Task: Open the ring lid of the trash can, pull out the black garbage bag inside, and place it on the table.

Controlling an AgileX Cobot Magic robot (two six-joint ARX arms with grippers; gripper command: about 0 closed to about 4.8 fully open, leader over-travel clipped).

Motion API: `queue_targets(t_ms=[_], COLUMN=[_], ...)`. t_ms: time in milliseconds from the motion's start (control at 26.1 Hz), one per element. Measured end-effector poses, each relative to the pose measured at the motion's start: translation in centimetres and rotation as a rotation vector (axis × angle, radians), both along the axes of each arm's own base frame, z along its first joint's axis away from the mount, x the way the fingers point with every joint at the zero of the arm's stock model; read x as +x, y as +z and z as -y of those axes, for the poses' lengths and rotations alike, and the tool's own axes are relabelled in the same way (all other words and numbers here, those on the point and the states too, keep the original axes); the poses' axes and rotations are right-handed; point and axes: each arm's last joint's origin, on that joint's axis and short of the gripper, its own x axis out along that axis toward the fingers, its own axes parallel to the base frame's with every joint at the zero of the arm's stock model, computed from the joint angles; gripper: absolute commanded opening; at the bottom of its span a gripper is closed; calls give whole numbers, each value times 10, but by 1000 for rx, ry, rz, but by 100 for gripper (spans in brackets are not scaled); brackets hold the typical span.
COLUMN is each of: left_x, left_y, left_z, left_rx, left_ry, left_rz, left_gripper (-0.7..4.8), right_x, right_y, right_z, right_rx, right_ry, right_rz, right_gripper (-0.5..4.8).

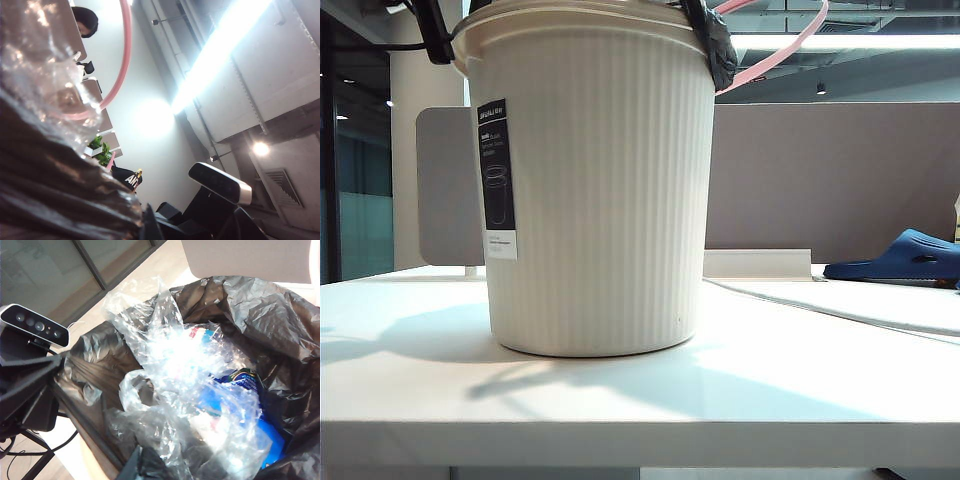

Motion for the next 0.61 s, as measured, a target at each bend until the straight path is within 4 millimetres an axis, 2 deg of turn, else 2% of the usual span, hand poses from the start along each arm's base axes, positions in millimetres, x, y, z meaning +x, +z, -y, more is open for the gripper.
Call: queue_targets(t_ms=[230,307,421,613], left_x=[3,4,4,4], left_y=[17,21,22,21], left_z=[1,2,2,2], left_rx=[-15,-18,-10,-7], left_ry=[-4,-5,-7,-7], left_rz=[41,53,52,46], left_gripper=[-6,-6,-6,-6], right_x=[0,-1,-2,-2], right_y=[1,7,13,11], right_z=[0,1,2,3], right_rx=[-11,-6,-14,-38], right_ry=[6,6,8,1], right_rz=[13,25,44,34], right_gripper=[-5,-5,-5,-5])
